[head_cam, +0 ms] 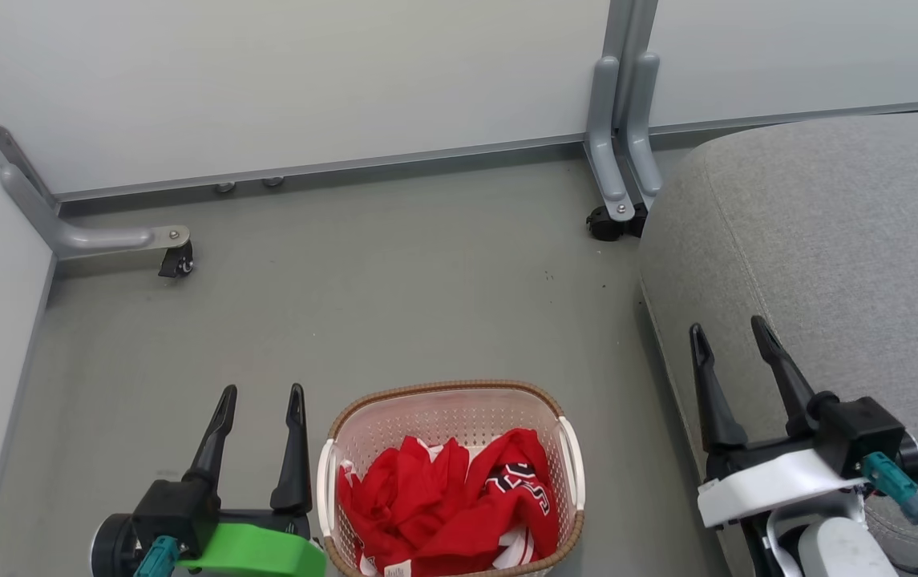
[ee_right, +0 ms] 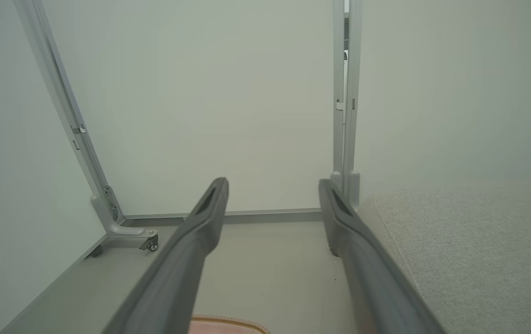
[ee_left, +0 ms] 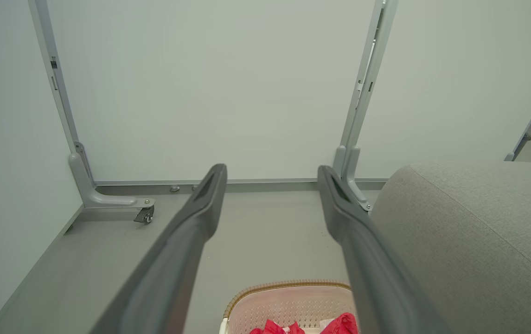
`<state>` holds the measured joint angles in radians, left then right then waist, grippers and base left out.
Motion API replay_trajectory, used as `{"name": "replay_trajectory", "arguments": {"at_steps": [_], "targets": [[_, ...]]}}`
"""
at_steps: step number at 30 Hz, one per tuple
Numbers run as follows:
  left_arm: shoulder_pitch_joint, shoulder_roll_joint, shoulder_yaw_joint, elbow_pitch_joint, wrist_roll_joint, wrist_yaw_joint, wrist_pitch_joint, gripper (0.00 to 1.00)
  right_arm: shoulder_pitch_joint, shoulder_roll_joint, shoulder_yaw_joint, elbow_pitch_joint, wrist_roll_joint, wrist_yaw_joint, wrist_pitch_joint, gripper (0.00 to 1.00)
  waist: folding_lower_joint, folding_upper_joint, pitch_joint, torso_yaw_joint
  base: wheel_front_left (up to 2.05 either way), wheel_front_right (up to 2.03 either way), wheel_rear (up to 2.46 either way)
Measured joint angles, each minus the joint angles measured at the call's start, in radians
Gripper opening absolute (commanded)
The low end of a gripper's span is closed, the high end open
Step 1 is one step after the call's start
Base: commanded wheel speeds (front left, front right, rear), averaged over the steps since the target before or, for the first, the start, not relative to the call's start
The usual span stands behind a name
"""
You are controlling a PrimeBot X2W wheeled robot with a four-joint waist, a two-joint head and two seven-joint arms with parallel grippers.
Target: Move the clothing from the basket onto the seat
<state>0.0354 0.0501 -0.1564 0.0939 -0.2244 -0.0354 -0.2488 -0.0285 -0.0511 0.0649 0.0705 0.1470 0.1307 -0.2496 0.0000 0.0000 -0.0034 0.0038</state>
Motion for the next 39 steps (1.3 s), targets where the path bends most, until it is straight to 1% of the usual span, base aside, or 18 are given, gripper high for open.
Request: {"name": "replay_trajectory", "arguments": {"at_steps": [2, 4, 7, 18, 21, 24, 27, 31, 36, 39], "targets": [[0.003, 0.0, 0.001, 0.003, -0.002, -0.005, -0.006, 1.0, 0.002, 0.0, 0.01, 0.03, -0.014, 0.0, -0.003, 1.0, 0.0, 0.0, -0.001, 0.001, 0.0, 0.0, 0.0], [0.005, 0.0, 0.001, 0.004, -0.002, -0.009, -0.008, 1.0, 0.002, 0.0, 0.023, 0.036, -0.045, 0.0, -0.007, 1.0, 0.0, 0.0, -0.002, 0.001, 0.0, 0.0, 0.0], [0.005, 0.0, 0.0, 0.004, 0.009, -0.014, -0.013, 1.0, 0.002, 0.002, 0.024, 0.039, -0.063, 0.0, -0.013, 1.0, 0.0, 0.0, -0.002, 0.002, 0.0, 0.0, 0.0], [0.006, 0.0, 0.0, 0.018, 0.022, -0.023, -0.016, 1.0, 0.001, 0.002, 0.024, 0.038, -0.059, 0.0, -0.013, 1.0, 0.0, 0.0, 0.014, -0.005, 0.0, 0.0, 0.0], [0.006, 0.0, -0.006, 0.04, 0.029, -0.021, -0.016, 1.0, 0.001, 0.001, 0.021, 0.033, -0.061, 0.0, -0.013, 1.0, 0.0, 0.0, 0.029, -0.008, 0.0, 0.0, 0.0], [-0.01, 0.0, -0.022, 0.074, 0.028, -0.008, -0.016, 1.0, -0.006, -0.011, 0.026, 0.014, -0.076, 0.0, -0.013, 1.0, 0.0, 0.0, 0.056, -0.011, 0.0, 0.0, 0.0], [-0.064, -0.001, -0.044, 0.123, 0.031, 0.004, -0.016, 1.0, -0.034, -0.03, 0.017, -0.01, -0.076, 0.0, -0.013, 1.0, 0.0, 0.0, 0.099, -0.014, 0.0, 0.0, 0.0], [-0.137, -0.001, -0.075, 0.222, 0.061, 0.026, -0.016, 1.0, -0.075, -0.046, 0.01, -0.045, -0.076, 0.0, -0.013, 1.0, 0.0, 0.0, 0.177, -0.023, 0.0, 0.0, 0.0], [-0.269, -0.001, -0.128, 0.356, 0.123, 0.028, -0.016, 1.0, -0.129, -0.059, 0.008, -0.079, -0.076, 0.0, -0.013, 1.0, 0.0001, 0.0, 0.289, -0.037, 0.0, 0.0, 0.0], [-0.36, -0.002, -0.166, 0.472, 0.167, 0.03, -0.016, 1.0, -0.162, -0.063, 0.009, -0.104, -0.072, 0.0, -0.013, 1.0, 0.0001, 0.0, 0.365, -0.047, 0.0, 0.0, 0.0]]}}
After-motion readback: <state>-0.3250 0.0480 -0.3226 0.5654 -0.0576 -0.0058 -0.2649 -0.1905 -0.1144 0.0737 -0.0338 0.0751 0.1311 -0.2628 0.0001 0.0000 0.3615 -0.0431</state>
